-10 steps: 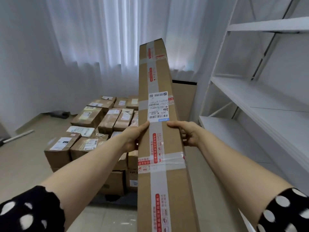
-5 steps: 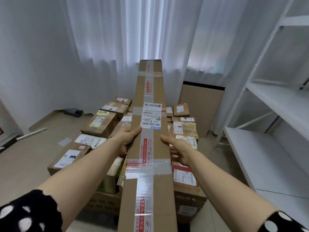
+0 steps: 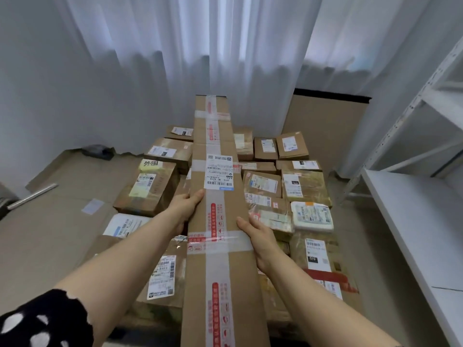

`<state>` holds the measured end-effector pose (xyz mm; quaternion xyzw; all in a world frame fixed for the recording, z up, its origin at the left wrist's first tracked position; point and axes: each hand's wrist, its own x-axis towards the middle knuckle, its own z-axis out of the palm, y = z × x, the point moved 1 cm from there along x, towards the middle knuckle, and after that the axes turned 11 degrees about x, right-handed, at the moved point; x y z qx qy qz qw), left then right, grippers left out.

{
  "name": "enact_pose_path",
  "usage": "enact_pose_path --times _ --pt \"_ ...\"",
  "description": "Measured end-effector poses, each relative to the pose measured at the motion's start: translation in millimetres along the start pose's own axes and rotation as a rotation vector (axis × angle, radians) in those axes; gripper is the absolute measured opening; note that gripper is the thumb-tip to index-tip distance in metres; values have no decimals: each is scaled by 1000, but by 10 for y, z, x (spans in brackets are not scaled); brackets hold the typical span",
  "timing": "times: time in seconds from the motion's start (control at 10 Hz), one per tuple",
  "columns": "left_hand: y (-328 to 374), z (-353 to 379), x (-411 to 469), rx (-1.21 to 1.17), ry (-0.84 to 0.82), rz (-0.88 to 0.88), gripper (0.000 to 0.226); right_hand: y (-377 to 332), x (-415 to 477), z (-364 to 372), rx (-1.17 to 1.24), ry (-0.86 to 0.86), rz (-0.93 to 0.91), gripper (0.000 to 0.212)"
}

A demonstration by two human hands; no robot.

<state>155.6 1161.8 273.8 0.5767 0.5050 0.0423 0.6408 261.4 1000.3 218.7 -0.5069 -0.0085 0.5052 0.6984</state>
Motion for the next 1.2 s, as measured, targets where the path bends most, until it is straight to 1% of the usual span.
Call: enact_pose_path --times 0.1,0.2,0.3,0.5,0.6,0.7,0.8,0.9,1.1,1.2 --pt "12 -9 294 56 -16 -28 28 -24 394 14 -17 -2 0 43" --pt "-5 -13 554 113 -32 -50 28 -71 809 10 -38 0 18 40" --pt "7 -20 853 179 -41 -63 30 -69 1248 -20 -47 30 51 39" --pt "-45 -17 1386 198 -30 -102 38 89 1908 -56 -53 71 91 43" --pt "-137 -51 1623 214 -41 -129 42 238 2082 -92 -35 88 108 43" --pt "-272 -80 1800 249 -66 -140 44 410 2170 -124 -24 107 103 50" --pt "-438 -116 1923 277 -97 -140 49 542 2196 -139 -2 130 91 52" --pt "-583 -133 1976 339 -125 -131 54 655 2181 -131 -43 149 93 48" --pt "-815 -194 2017 394 -177 -115 57 811 2141 -89 -225 249 71 41" --pt "-870 -230 2017 401 -194 -75 56 827 2115 -19 -360 310 69 40"
